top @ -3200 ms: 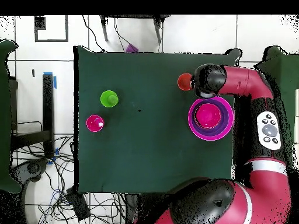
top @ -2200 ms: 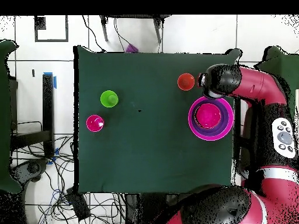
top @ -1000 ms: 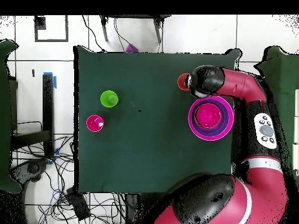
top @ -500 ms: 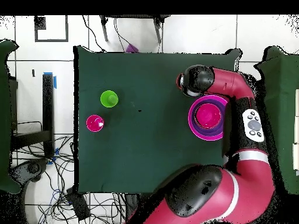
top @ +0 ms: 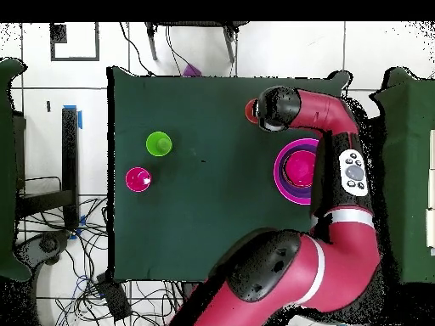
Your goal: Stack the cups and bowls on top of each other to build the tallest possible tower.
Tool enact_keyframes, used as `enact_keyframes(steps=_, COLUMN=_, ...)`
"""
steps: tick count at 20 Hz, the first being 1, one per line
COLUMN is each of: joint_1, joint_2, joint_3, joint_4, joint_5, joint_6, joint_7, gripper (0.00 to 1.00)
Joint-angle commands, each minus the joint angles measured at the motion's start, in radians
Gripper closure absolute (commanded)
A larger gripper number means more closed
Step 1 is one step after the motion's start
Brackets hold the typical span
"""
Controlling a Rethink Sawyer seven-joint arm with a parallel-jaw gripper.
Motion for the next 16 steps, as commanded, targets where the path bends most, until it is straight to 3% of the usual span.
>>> enact_keyframes(steps=1, joint_1=0.045, joint_2=0.064, joint_3=-0.001, joint_4=-0.145, joint_5=-0.055, joint_6=0.091, joint_7=-0.077, gripper=1.0)
enact_keyframes(steps=7, joint_1=0.068, joint_2=0.05, joint_3=0.018, joint_4=-0.332, joint_5=-0.041, joint_6=0.37, joint_7=-0.161, gripper=1.0)
enact_keyframes(steps=12, joint_1=0.057, joint_2=-0.029, joint_3=0.025, joint_4=-0.374, joint_5=-0.031, joint_6=0.615, joint_7=-0.252, gripper=1.0)
enact_keyframes(steps=16, joint_1=0.037, joint_2=-0.061, joint_3=0.031, joint_4=-0.354, joint_5=-0.027, joint_6=0.653, joint_7=-0.273, gripper=1.0)
